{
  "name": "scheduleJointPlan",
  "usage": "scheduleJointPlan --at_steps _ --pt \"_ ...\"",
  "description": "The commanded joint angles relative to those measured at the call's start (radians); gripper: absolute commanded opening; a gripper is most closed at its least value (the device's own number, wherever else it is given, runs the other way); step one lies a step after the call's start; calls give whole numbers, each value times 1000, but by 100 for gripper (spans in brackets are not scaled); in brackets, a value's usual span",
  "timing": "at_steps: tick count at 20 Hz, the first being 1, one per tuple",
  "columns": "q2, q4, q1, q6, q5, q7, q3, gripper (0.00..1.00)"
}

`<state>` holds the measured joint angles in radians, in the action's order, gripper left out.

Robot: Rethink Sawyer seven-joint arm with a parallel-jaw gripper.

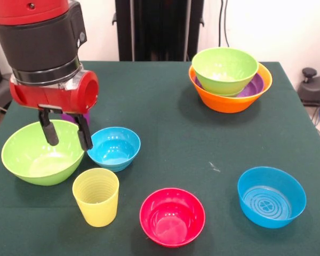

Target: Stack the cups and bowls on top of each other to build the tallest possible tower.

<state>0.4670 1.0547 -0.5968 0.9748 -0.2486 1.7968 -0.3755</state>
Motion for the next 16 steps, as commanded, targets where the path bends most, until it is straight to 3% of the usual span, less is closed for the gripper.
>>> scheduleJointPlan --at_steps 1,8,16 --pt "64 129 -8 29 -56 -265 -59 100" --pt "148 273 -24 -33 -53 -210 -57 100" --pt "194 412 -73 -112 -60 -199 -77 100"
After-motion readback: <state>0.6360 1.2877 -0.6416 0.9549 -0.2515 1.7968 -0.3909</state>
